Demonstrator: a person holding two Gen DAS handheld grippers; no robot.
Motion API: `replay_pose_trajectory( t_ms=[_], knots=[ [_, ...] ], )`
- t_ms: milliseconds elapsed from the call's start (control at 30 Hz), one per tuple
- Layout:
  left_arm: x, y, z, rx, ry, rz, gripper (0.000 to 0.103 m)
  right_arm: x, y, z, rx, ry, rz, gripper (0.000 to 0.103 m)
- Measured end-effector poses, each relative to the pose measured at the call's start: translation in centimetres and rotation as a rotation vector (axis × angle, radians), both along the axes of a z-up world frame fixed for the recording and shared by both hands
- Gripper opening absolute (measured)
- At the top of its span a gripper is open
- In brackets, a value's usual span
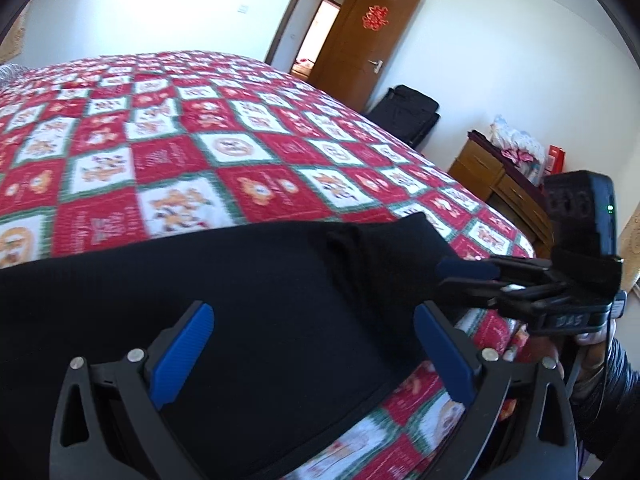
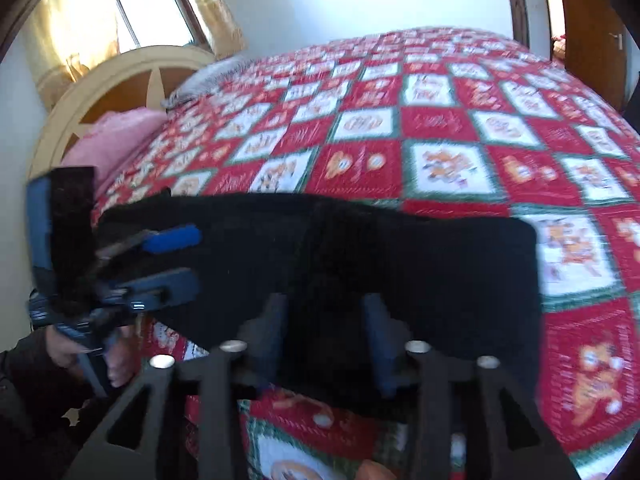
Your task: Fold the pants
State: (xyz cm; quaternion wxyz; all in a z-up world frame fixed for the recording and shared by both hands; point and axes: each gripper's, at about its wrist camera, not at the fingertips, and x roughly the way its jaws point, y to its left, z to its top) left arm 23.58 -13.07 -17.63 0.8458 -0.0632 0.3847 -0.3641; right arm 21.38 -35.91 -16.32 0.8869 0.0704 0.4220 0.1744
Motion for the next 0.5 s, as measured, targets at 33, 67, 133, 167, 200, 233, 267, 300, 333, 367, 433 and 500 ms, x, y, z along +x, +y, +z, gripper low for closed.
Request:
replay_pose_trajectory(
  t_ms=[33,67,133,167,200,233,267,300,333,367,433,500],
  knots=[
    [0.0,-0.6,0.1,-0.002,0.004,-0.013,0.102,-0.4,-0.9,0.2,0.018,-0.009,-0.018,0.052],
    [0.0,-1.2,0.1,-0.003,0.008,-0.025,0.101,-0.7,-1.7,0.4,0.037,-0.017,-0.038,0.052],
    [0.2,-2.4,0.1,0.0,0.024,-0.05,0.097,-1.5,-3.8,0.2,0.061,-0.049,-0.114,0.052],
    [0.3,-3.1,0.0,0.003,0.032,-0.063,0.096,-1.6,-4.6,0.0,0.064,-0.061,-0.146,0.052],
    [0.4,-3.9,-0.1,0.014,0.04,-0.072,0.094,-1.9,-5.5,-0.2,0.075,-0.076,-0.184,0.052],
    [0.5,-4.4,-0.3,0.024,0.046,-0.077,0.088,-2.2,-6.0,-0.3,0.088,-0.089,-0.207,0.052],
    [0.6,-4.9,-0.5,0.035,0.057,-0.083,0.084,-2.4,-6.5,-0.4,0.103,-0.104,-0.226,0.052],
    [0.8,-5.4,-0.7,0.045,0.074,-0.088,0.079,-2.7,-6.9,-0.5,0.123,-0.126,-0.242,0.052],
    [0.9,-5.8,-0.7,0.052,0.079,-0.085,0.077,-2.8,-6.9,-0.5,0.13,-0.137,-0.246,0.052],
    [0.9,-6.0,-0.6,0.053,0.075,-0.08,0.077,-3.0,-6.9,-0.5,0.131,-0.15,-0.241,0.052],
    [1.0,-6.7,-0.4,0.048,0.081,-0.077,0.071,-3.2,-6.6,-0.5,0.112,-0.176,-0.222,0.052],
    [1.1,-7.4,-0.4,0.055,0.092,-0.071,0.061,-3.3,-6.4,-0.3,0.11,-0.193,-0.203,0.052]
  ],
)
